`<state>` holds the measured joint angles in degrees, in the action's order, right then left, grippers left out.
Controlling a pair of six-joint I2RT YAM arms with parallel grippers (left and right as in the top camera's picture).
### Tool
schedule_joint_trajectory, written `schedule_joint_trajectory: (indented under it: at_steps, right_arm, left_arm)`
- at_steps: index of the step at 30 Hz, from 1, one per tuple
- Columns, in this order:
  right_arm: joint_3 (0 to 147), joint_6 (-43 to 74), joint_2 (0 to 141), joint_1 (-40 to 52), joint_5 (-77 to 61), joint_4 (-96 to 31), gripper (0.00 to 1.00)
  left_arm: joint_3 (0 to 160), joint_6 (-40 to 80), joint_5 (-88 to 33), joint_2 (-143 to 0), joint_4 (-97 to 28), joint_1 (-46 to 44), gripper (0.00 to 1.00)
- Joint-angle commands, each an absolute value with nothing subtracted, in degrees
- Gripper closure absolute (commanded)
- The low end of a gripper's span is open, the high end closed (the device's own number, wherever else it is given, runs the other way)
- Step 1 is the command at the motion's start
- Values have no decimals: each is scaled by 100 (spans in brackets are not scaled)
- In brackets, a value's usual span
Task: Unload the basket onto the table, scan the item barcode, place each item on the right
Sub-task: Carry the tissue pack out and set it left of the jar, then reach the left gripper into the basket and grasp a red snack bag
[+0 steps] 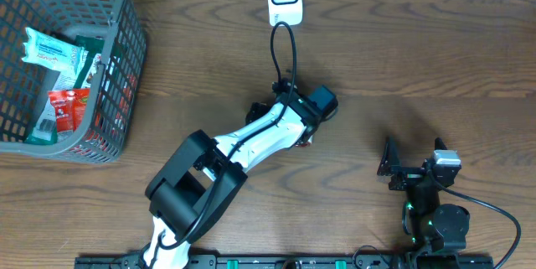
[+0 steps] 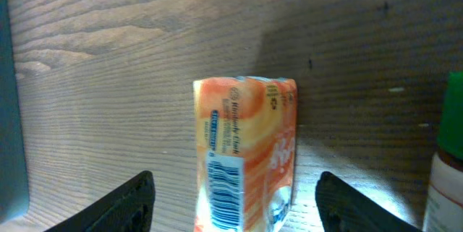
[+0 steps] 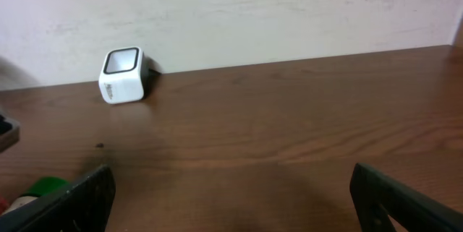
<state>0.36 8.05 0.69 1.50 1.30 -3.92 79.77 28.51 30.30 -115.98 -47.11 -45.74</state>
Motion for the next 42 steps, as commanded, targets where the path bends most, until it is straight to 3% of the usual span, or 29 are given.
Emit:
schedule_joint_trajectory:
  at_steps: [1,8,14,18,21,24,27,32,36,42]
  right_arm:
    - [32,764,45,117,185,-410,1]
    - [32,764,45,117,183,-410,1]
    - [32,764,45,117,185,-410,1]
    - [32,764,45,117,185,-410,1]
    - [32,764,45,117,185,-410,1]
    - [32,764,45,117,185,-410,1]
    - [32,764,45,117,185,-410,1]
    - [32,764,45,117,185,-410,1]
    - [32,764,45,117,185,-410,1]
    - [32,764,45,117,185,-410,1]
  left_arm:
    - [8178,2877,3039,-11008,-4748,-4309,26]
    - [8449,2106,1761,-9741,-4897,-3387,26]
    - [11122,1507,1612,-9183,-6650,-2043,26]
    - [12374,1479,1612,-9183,-6788,-502,26]
    - [12326,1573,1608,-9306,-6794,937,23]
    - [12178,1603,1605,-9535,-6814,1750,22]
    - [11966,1697,1514,-10027,-6921,2499,15]
    - [11924,1522,932,-10936,-7382,2995,3]
    - [11924,1090,257,-11703,-7644,3085,2]
    - [11924,985,193,-12407,-7942,3079,2]
